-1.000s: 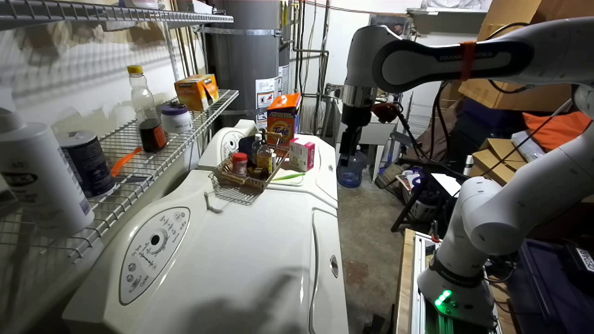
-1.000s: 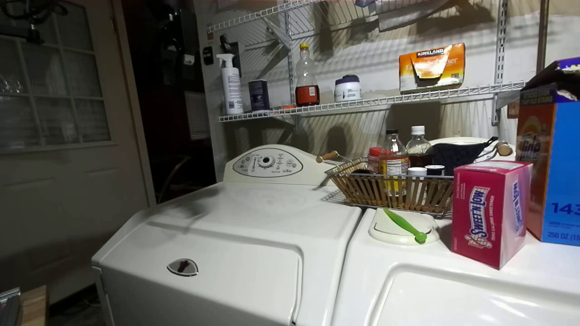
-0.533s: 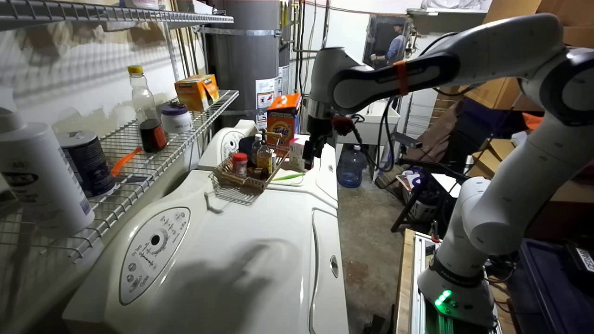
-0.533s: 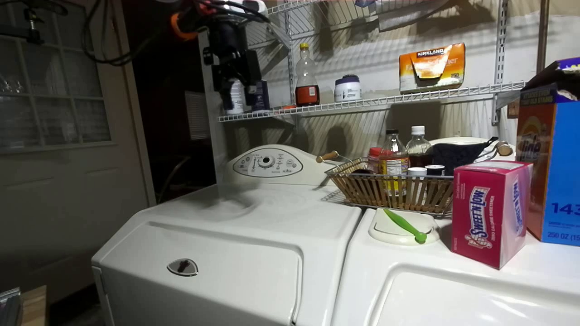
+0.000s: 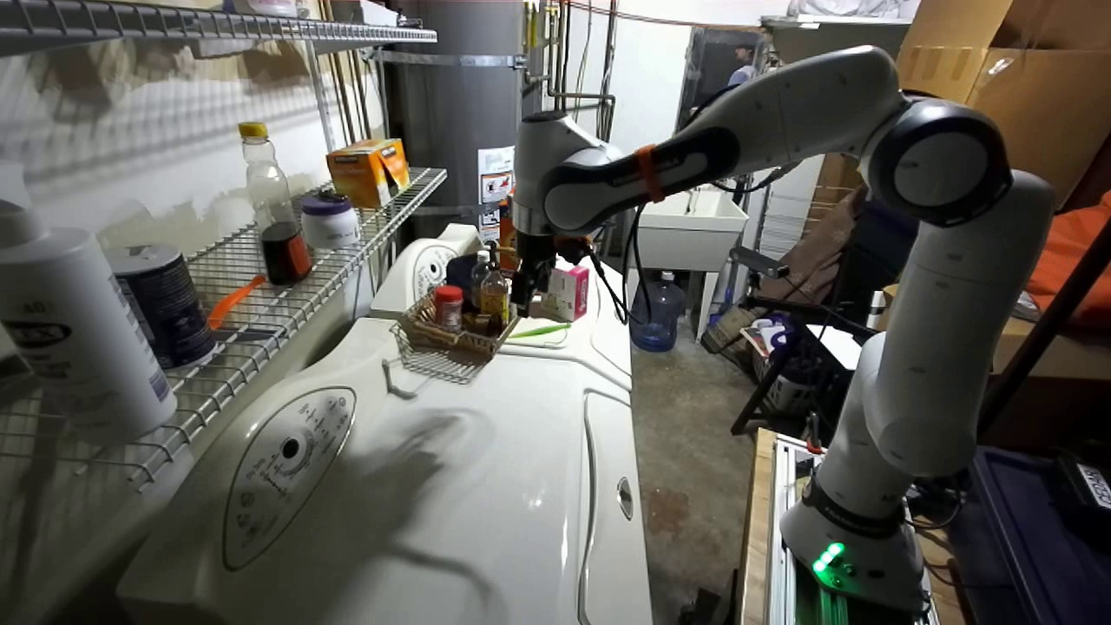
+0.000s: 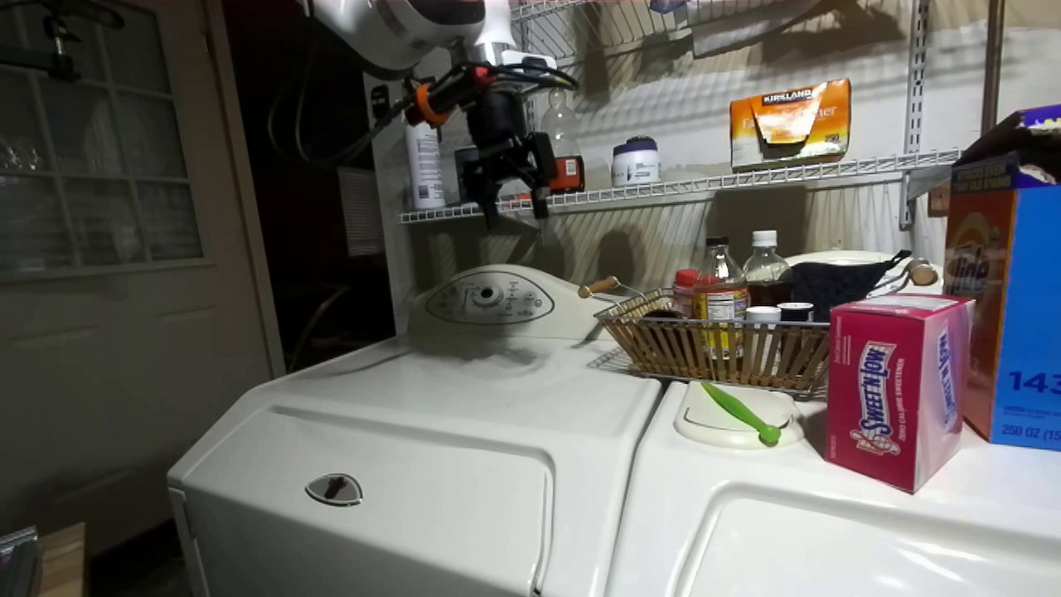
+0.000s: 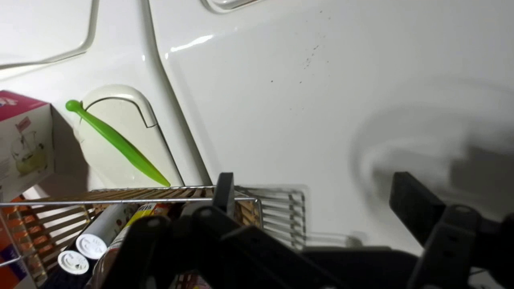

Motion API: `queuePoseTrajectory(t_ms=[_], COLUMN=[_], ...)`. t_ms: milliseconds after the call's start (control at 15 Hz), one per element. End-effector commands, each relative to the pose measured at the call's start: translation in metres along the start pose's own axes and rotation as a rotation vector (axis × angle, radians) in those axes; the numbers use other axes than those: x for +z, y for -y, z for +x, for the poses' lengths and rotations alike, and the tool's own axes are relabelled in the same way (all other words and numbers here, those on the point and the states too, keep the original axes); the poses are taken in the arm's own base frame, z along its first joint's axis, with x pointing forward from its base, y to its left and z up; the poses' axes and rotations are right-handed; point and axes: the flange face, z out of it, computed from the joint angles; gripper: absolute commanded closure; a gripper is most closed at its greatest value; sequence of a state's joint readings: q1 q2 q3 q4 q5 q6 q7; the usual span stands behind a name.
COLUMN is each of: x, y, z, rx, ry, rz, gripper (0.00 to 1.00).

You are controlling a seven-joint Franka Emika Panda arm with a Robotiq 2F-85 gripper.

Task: Move the basket to the left

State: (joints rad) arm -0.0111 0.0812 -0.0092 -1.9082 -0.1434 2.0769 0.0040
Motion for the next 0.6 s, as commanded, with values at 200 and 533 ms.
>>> queuePoseTrajectory(t_ms=[200, 533], x=[0.025, 0.036], y=[0.001, 0.005], z=[0.057, 0.069], rx=[-0.02, 0.051], ry=[-0.025, -0.046], rz=[-0.143, -0.156], gripper=[0.0, 0.0])
